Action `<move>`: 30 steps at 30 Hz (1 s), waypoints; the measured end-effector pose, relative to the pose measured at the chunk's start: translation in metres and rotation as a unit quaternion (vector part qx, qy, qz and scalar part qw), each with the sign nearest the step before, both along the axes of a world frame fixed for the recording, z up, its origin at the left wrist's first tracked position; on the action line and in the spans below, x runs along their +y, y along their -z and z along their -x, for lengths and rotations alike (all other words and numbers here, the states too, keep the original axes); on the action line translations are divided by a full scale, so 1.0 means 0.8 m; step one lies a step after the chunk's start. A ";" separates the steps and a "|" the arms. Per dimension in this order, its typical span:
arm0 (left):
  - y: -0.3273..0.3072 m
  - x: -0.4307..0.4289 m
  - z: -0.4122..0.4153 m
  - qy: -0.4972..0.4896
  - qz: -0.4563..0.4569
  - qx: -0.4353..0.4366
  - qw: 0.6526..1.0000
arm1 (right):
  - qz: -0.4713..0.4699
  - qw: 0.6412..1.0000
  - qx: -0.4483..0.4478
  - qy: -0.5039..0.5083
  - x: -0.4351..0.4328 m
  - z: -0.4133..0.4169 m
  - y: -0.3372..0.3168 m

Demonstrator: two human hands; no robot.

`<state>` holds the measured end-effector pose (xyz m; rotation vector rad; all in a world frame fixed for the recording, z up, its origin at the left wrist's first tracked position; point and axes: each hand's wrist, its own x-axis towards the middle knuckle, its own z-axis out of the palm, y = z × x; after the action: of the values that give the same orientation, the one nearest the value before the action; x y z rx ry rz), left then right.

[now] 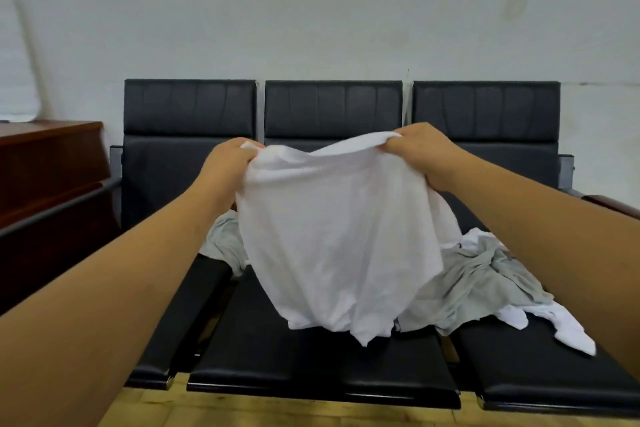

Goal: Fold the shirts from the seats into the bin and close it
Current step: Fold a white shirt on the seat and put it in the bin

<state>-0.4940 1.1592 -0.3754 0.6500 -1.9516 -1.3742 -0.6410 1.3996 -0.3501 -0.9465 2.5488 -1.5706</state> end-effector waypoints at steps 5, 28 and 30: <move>0.003 0.043 -0.004 0.263 0.257 -0.205 0.907 | 0.029 0.994 -0.080 -0.062 -0.043 -0.027 -0.009; -0.043 -0.008 0.010 0.158 0.053 0.087 0.982 | 0.200 0.956 -0.214 -0.030 -0.026 0.026 -0.014; -0.046 -0.025 0.005 0.141 0.282 -0.085 0.945 | 0.069 0.994 -0.076 0.038 -0.023 0.027 -0.012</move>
<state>-0.4979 1.1388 -0.3389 0.2224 -2.5018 -0.8502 -0.6624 1.3815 -0.3402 -0.7144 2.4264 -1.7845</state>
